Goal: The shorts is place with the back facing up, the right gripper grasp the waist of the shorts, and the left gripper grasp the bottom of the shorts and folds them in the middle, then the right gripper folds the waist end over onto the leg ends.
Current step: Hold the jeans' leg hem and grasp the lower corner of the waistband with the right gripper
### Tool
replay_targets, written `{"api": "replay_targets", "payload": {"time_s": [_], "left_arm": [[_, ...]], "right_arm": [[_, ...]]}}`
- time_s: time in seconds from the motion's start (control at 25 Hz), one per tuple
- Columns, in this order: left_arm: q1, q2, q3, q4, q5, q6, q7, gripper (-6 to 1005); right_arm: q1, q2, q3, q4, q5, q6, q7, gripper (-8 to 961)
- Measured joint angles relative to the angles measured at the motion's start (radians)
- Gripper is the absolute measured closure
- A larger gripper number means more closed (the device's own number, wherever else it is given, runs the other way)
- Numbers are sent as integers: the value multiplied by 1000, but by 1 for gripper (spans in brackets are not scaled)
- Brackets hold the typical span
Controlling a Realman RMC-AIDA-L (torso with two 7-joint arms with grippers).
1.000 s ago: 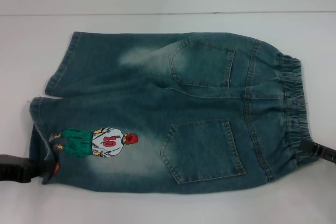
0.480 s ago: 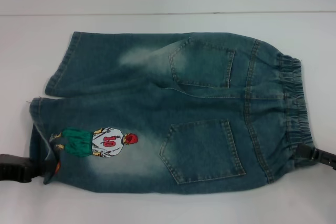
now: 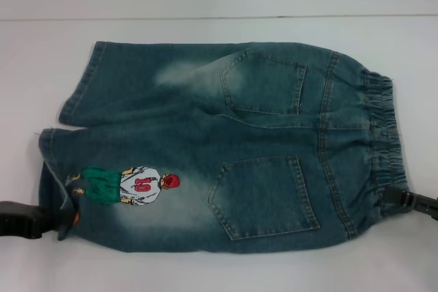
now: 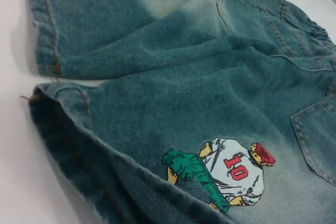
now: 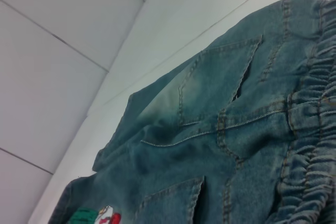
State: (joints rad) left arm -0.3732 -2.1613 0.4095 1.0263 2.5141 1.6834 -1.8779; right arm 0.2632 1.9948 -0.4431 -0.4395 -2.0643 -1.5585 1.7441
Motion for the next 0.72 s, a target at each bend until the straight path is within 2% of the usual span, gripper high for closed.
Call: {"api": "replay_targets", "payload": {"time_s": [0.24, 0.48, 0.72], "left_arm": [[0, 4, -1, 4, -21, 25, 4, 972], [2, 5, -1, 5, -30, 25, 5, 972], [5, 5, -2, 5, -34, 27, 5, 972]], "right_arm": [[4, 12, -5, -28, -25, 10, -40, 162], [11, 16, -4, -34, -37, 7, -39, 388], [5, 13, 6, -34, -33, 3, -34, 659]]}}
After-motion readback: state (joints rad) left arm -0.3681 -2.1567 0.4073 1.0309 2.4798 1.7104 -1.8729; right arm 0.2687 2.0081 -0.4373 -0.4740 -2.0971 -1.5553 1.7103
